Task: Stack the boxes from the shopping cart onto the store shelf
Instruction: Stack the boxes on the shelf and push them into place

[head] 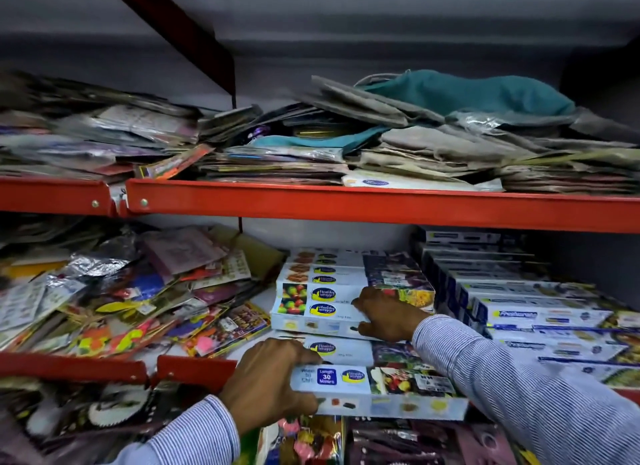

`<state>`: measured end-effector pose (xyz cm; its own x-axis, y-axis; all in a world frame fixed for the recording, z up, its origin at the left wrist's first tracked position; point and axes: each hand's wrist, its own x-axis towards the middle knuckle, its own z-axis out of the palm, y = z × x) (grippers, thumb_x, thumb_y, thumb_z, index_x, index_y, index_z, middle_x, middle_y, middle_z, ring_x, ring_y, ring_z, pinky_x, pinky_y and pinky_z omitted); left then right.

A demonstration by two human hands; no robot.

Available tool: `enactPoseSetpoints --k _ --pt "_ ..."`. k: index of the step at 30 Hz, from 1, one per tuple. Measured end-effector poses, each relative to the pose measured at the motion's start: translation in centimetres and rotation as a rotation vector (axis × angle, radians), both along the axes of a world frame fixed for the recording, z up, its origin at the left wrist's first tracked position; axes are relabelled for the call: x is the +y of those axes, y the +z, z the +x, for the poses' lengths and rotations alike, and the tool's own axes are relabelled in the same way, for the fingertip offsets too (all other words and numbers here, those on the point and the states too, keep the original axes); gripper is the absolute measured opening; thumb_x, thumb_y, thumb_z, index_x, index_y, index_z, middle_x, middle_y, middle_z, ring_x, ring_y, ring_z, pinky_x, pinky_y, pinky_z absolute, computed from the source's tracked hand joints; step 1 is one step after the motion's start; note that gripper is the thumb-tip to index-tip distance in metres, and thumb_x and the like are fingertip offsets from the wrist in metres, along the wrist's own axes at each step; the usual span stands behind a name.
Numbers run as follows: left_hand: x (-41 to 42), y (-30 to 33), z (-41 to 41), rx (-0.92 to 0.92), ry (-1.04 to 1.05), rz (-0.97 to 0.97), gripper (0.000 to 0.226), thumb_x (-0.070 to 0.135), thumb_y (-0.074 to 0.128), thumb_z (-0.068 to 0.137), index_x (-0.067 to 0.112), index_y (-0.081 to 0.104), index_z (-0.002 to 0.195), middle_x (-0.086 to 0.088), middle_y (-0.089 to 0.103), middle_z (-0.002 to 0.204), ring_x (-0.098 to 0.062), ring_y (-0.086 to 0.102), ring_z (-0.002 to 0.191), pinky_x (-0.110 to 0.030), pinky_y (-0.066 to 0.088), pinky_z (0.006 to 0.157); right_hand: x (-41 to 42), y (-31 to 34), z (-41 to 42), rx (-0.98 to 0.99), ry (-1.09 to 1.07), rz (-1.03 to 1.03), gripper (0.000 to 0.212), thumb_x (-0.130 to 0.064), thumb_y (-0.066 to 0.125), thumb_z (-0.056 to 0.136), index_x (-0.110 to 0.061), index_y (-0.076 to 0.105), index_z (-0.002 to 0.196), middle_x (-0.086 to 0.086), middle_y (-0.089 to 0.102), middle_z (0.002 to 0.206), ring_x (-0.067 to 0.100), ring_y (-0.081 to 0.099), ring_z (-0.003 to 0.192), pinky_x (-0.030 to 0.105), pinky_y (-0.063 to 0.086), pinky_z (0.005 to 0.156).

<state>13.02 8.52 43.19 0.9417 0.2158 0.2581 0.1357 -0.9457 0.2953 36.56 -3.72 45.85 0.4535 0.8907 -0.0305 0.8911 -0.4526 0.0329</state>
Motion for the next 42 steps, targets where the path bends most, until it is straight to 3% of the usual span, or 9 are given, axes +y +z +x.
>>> enactPoseSetpoints --k 8,15,19,23,26,31,35,38,42 --pt "0.4 -0.1 0.7 -0.016 -0.014 0.01 0.071 0.062 0.067 0.059 0.04 0.062 0.125 0.015 0.071 0.116 -0.006 0.063 0.098 -0.026 0.052 0.083 -0.4 -0.8 0.3 -0.044 -0.004 0.04 0.056 -0.035 0.057 0.095 -0.013 0.043 0.144 0.012 0.044 0.144 0.032 0.044 0.132 0.049 0.044 0.106" --pt "0.7 0.4 1.9 -0.046 -0.025 0.011 0.067 0.057 0.073 0.063 0.035 0.063 0.125 0.012 0.07 0.121 -0.008 0.064 0.101 -0.024 0.05 0.084 -0.7 0.2 0.2 -0.053 -0.07 0.292 0.031 -0.023 0.072 0.086 -0.014 0.072 0.115 0.009 0.073 0.116 0.028 0.07 0.101 0.032 0.054 0.087" --pt "1.5 0.9 3.7 -0.081 0.003 0.005 0.065 0.054 0.076 0.063 0.033 0.065 0.124 0.013 0.07 0.123 -0.009 0.065 0.103 -0.026 0.052 0.086 -0.9 0.3 0.4 0.016 -0.04 0.289 0.017 -0.014 0.068 0.086 -0.007 0.077 0.099 0.013 0.077 0.105 0.028 0.072 0.095 0.036 0.058 0.088" --pt "2.7 0.9 5.8 -0.092 0.024 -0.028 0.059 0.045 0.081 0.067 0.028 0.068 0.122 0.006 0.073 0.12 -0.014 0.068 0.101 -0.029 0.055 0.085 -1.7 0.5 0.7 0.065 0.003 0.3 0.02 -0.01 0.059 0.09 0.002 0.074 0.094 0.017 0.076 0.103 0.03 0.07 0.097 0.034 0.054 0.088" --pt "3.4 0.1 7.1 -0.102 0.058 -0.094 0.058 0.039 0.084 0.07 0.025 0.067 0.124 0.004 0.069 0.125 -0.016 0.066 0.104 -0.033 0.055 0.089 -2.4 0.0 0.7 0.086 -0.003 0.316 0.026 -0.013 0.052 0.094 0.002 0.073 0.089 0.02 0.075 0.094 0.033 0.067 0.087 0.032 0.045 0.077" --pt "3.1 -2.5 7.7 -0.2 0.027 0.008 0.053 0.029 0.08 0.076 0.02 0.066 0.126 0.003 0.064 0.131 -0.015 0.05 0.122 -0.029 0.043 0.103 -3.8 -1.7 -0.4 0.137 -0.012 0.401 0.03 -0.021 0.05 0.1 -0.002 0.071 0.108 0.019 0.075 0.108 0.035 0.067 0.097 0.037 0.053 0.085" --pt "3.0 -3.5 7.9 -0.252 0.023 0.057 0.041 0.033 0.072 0.087 0.02 0.067 0.125 0.006 0.063 0.134 -0.014 0.047 0.127 -0.03 0.043 0.103 -4.1 -2.8 -1.0 0.1 -0.001 0.49 0.024 -0.018 0.049 0.101 -0.006 0.069 0.106 0.018 0.074 0.102 0.037 0.067 0.09 0.031 0.041 0.067" --pt "3.0 -3.8 8.1 -0.25 0.027 0.051 0.041 0.037 0.07 0.089 0.023 0.065 0.127 0.008 0.061 0.137 -0.011 0.045 0.132 -0.029 0.04 0.106 -4.1 -3.2 -1.0 0.1 -0.013 0.519 0.024 -0.017 0.049 0.101 -0.008 0.069 0.11 0.016 0.075 0.105 0.034 0.068 0.091 0.026 0.037 0.066" --pt "3.2 -4.0 8.2 -0.245 0.026 0.039 0.04 0.041 0.067 0.09 0.027 0.064 0.128 0.011 0.059 0.139 -0.007 0.044 0.134 -0.029 0.042 0.108 -4.0 -3.4 -0.9 0.13 -0.033 0.523 0.027 -0.018 0.05 0.101 -0.01 0.069 0.118 0.013 0.075 0.114 0.031 0.07 0.099 0.032 0.055 0.08"
